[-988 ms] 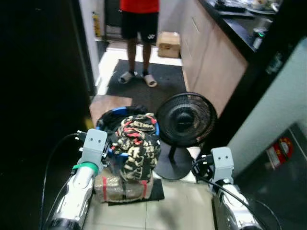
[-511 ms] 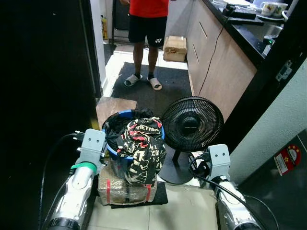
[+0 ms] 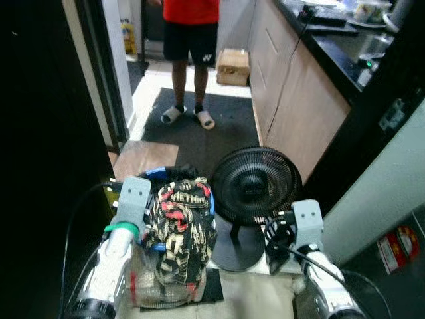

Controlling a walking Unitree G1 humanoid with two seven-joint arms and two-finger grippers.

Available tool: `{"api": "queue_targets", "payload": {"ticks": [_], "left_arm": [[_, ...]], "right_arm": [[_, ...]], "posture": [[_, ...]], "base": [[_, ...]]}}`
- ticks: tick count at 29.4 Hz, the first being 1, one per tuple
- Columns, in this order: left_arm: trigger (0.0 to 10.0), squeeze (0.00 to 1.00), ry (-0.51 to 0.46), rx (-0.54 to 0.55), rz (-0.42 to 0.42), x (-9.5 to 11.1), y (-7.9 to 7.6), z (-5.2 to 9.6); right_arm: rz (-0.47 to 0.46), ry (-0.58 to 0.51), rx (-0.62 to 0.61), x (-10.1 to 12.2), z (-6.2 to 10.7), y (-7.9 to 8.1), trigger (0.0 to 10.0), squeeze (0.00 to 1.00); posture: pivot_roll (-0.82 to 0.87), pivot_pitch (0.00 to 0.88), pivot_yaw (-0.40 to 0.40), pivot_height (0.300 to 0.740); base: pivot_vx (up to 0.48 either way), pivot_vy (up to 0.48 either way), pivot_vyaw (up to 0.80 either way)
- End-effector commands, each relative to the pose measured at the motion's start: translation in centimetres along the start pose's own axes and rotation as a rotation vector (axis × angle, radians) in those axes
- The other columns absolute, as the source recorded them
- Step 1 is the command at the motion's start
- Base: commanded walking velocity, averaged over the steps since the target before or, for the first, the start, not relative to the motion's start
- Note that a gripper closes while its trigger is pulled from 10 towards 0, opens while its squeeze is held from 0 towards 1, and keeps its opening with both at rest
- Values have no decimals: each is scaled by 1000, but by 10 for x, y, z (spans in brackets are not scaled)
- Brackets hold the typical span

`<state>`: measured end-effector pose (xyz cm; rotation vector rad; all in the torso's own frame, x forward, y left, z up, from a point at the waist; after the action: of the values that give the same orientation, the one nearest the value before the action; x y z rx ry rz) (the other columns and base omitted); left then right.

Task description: Clothes washing

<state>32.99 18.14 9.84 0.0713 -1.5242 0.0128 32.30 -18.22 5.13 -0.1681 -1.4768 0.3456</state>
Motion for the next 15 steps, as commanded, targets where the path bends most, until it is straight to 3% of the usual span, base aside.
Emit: {"api": "queue_targets", "payload": {"ticks": [1, 13, 15], "left_arm": [[10000, 0, 32, 9, -7, -9, 1, 3], [10000, 0, 30, 10, -14, -9, 2, 2], [10000, 0, 31, 13, -13, -9, 3, 2]], "right_arm": [[0, 19, 3, -5, 2, 2, 10000, 0], [-3, 17, 1, -4, 2, 2, 10000, 0], [-3, 17, 2, -4, 2, 3, 10000, 0]], "posture": [[80, 17, -45, 740], [84, 23, -41, 740], [84, 23, -41, 740]], "base": [[337, 0, 0], [317, 0, 0], [0, 0, 0]]}}
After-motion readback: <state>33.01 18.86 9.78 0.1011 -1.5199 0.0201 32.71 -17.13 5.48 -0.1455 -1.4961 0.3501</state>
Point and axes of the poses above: a point about 5 cm out from each wrist's last joint towards the gripper, its own z axis pointing back from the gripper into the wrist, its own x axis along the axis of the wrist's last joint, y = z × x, the point moved 1 cm from there along -z, pointing out of the wrist towards the gripper, and after that the axes turned 12 degrees about z, right-handed, at the moved point
